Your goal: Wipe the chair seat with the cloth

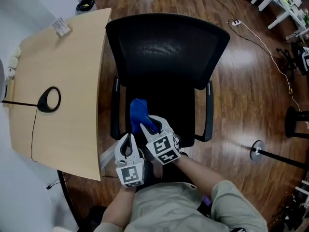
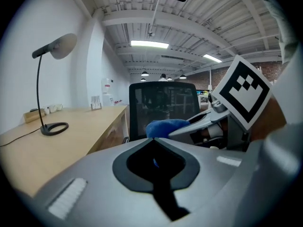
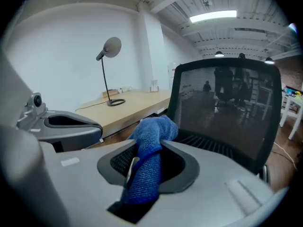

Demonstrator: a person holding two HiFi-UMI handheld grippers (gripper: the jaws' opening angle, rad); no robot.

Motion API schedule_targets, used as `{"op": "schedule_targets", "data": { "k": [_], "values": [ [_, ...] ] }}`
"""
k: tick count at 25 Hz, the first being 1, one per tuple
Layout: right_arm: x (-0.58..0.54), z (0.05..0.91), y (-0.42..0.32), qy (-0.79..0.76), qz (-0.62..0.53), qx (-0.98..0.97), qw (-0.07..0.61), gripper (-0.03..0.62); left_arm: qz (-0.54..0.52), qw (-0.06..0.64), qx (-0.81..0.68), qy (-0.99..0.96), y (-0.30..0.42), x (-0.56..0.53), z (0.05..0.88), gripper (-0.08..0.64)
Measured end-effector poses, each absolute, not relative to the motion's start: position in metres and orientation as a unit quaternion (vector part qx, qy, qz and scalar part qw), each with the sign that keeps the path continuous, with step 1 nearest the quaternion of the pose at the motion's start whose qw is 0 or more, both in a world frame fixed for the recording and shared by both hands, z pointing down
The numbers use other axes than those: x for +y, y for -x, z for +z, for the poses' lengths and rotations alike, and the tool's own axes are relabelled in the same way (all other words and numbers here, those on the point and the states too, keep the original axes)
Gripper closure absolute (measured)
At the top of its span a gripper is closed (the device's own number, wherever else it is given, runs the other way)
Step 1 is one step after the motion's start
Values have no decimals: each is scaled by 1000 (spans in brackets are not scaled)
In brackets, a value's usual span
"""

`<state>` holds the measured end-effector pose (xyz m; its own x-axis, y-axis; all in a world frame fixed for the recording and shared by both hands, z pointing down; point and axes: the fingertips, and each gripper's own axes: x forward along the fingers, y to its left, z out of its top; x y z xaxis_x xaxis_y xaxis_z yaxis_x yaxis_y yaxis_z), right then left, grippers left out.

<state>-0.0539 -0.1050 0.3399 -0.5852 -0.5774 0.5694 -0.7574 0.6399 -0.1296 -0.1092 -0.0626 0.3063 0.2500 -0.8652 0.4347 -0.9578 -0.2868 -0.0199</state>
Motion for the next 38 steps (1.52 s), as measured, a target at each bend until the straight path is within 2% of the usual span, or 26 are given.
{"op": "schedule_targets", "data": {
  "k": [11, 21, 31, 38],
  "values": [
    [-181, 477, 85, -364, 241, -857, 272, 483, 205, 183, -597, -753, 118, -112, 421, 555],
    [-236, 600, 125, -366, 245, -847, 297, 483, 198, 206, -597, -749, 139, -140, 525, 555],
    [-268, 664, 160, -339, 243, -847, 328, 483, 217, 229, -596, -738, 152, -133, 571, 555],
    [-280, 671, 126, -371, 257, -828, 333, 485, 233, 228, -581, -746, 143, -140, 571, 555]
  ]
}}
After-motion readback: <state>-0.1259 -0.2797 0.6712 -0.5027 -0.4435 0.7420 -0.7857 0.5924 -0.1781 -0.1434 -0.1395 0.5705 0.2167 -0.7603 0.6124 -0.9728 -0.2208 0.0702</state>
